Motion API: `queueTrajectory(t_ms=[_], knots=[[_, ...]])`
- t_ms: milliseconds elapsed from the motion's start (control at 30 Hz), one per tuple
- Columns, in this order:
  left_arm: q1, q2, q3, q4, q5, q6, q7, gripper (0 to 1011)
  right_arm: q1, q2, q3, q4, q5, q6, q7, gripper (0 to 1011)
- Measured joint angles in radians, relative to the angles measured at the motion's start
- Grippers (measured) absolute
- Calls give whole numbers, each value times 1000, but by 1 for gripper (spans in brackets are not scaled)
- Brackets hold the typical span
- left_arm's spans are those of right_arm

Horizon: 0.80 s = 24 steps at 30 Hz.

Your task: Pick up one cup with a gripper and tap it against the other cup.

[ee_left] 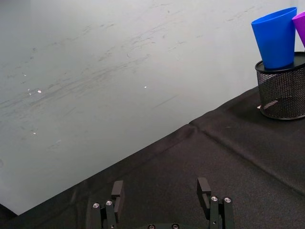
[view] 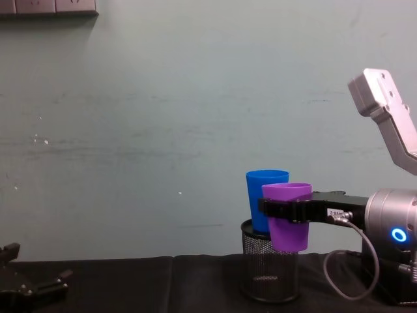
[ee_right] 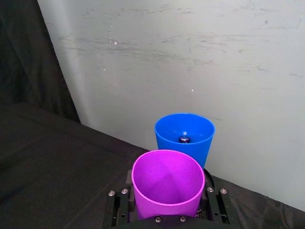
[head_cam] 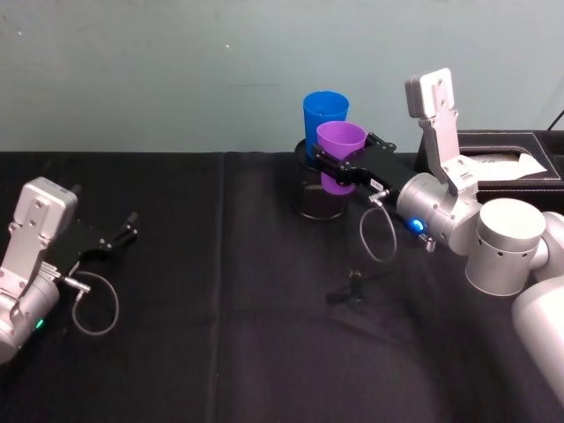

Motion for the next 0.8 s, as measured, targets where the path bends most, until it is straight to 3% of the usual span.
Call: queueTrajectory(t_ms=[800], knots=[[0,0,0,0,0,0,0,1000,0,0,0,0,0,0,0,731]])
